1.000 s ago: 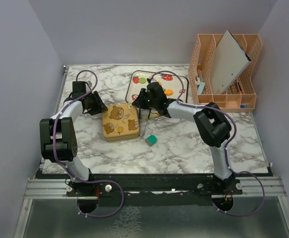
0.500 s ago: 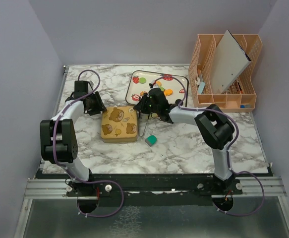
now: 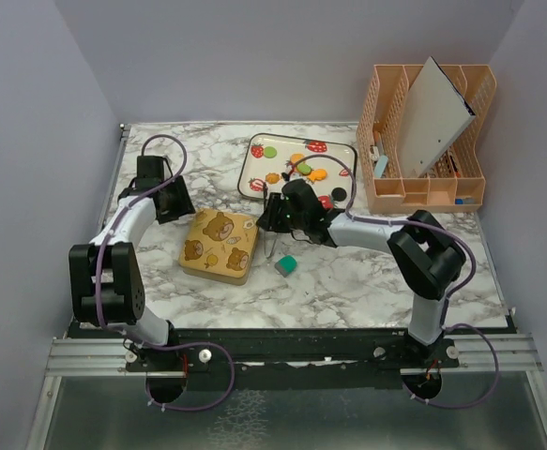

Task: Pack the cookies

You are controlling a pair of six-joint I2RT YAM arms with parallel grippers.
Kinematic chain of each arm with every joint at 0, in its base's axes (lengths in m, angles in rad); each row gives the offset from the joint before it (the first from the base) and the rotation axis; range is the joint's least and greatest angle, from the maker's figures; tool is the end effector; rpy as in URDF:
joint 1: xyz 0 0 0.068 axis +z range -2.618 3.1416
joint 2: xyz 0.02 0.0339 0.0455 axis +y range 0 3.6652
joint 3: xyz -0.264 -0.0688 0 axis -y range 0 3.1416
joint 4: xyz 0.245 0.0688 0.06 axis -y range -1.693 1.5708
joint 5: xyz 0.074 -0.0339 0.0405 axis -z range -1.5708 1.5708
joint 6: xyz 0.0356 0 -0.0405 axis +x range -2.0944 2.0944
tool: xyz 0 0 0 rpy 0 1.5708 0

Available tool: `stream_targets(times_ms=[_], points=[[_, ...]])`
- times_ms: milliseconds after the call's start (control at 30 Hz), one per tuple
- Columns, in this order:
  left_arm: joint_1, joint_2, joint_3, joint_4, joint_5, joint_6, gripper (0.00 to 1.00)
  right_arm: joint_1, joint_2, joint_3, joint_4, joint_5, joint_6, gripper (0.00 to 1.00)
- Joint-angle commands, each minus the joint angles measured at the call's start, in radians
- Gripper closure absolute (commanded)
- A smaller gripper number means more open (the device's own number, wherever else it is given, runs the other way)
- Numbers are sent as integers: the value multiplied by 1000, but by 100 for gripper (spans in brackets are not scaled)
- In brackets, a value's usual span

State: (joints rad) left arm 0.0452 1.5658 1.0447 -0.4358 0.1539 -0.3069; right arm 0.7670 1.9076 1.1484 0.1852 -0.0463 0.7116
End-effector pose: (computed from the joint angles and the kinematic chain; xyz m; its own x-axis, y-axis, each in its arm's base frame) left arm 0.3238 0.0092 0.2183 -0.7916 -0.3346 -0.5113 -0.2052 0.9337 -0.2935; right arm 0.3000 0.2915 0.1781 -0.7671 0.1667 -0.6195 -0.2909 0.7703 0.5674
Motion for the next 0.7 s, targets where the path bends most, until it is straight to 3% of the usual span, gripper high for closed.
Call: stream_targets(times_ms=[0,200,533,667], points=[[-4,-98,-14,-11,-85,23,40,6,-125,-55,-83,117,-72,59],[-35,-234,-54,9,-120,44,27,5,-295,-125,-138,271,-157,43],[-252,-648,-228,103,-381,94,2,0,-677,-257,-334,661,-288,14],[-296,-841,-291,128,-459,89,1,0,-862,-311,-419,805,-305,6]])
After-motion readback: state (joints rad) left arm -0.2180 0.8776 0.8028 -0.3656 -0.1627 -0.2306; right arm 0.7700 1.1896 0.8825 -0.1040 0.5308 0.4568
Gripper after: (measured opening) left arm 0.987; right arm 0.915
